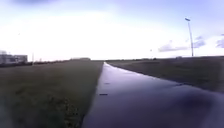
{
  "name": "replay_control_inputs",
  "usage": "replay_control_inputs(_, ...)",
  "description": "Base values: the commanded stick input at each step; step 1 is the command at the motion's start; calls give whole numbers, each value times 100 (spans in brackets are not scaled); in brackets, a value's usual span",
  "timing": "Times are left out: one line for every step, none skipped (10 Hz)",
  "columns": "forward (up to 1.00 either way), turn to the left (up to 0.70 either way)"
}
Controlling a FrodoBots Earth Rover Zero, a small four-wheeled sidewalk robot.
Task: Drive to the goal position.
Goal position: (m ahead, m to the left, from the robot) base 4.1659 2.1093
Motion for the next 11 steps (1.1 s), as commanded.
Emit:
replay_control_inputs(45, -27)
replay_control_inputs(45, -27)
replay_control_inputs(45, -27)
replay_control_inputs(45, -27)
replay_control_inputs(45, -27)
replay_control_inputs(45, -27)
replay_control_inputs(45, -27)
replay_control_inputs(45, -27)
replay_control_inputs(45, -27)
replay_control_inputs(45, -27)
replay_control_inputs(45, -27)
